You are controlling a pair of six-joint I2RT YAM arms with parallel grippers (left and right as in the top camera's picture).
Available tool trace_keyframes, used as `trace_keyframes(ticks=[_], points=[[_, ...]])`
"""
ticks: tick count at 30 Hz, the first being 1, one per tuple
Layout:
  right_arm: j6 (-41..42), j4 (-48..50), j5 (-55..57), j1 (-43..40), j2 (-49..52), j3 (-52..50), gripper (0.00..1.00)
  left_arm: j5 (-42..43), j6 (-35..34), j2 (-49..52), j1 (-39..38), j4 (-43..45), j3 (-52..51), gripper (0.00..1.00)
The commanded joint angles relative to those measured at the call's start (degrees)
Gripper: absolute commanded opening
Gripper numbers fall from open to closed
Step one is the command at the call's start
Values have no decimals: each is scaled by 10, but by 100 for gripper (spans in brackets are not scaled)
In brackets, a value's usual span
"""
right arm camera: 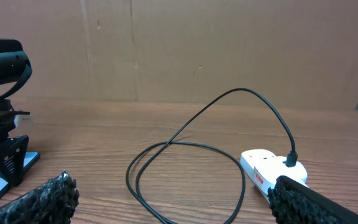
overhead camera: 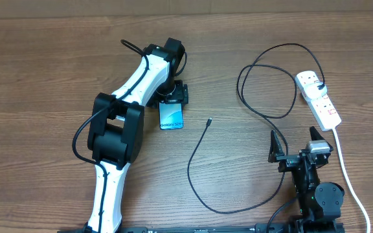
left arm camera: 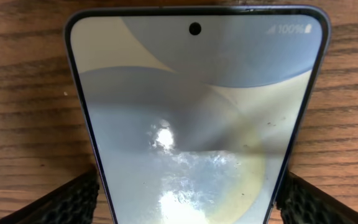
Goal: Plug charger to phone and switch on socket
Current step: 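Lower the left gripper and close it on the smartphone's sides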
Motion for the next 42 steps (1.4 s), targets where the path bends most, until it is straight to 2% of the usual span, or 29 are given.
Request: trace_keyframes(ticks=[1, 12, 14, 16, 21, 25, 29, 32, 42], points=[[-2, 3, 5, -2, -6, -6, 100, 6, -8, 38, 3, -3, -33, 82], [-2, 3, 5, -2, -6, -6, 100, 9, -13, 38, 3, -12, -33, 81], [-2, 3, 5, -2, -6, -6, 100, 9, -26, 38, 3, -19, -33, 88], [-2, 3, 5, -2, -6, -6, 100, 9, -28, 38, 3, -22, -33, 100], [-2, 3, 5, -2, -6, -6, 100, 9, -28, 38, 3, -29, -33, 97], [-2, 3, 5, -2, -6, -6, 100, 17, -27, 38, 3, -31, -33, 90], [-2, 3, 5, -2, -6, -6, 100, 28, -27, 38, 3, -31, -33, 92], [-2, 3, 5, -2, -6, -6, 100, 28, -27, 38, 3, -31, -33, 100], [-2, 3, 5, -2, -6, -6, 100, 29, -16, 38, 2, -31, -33, 93]])
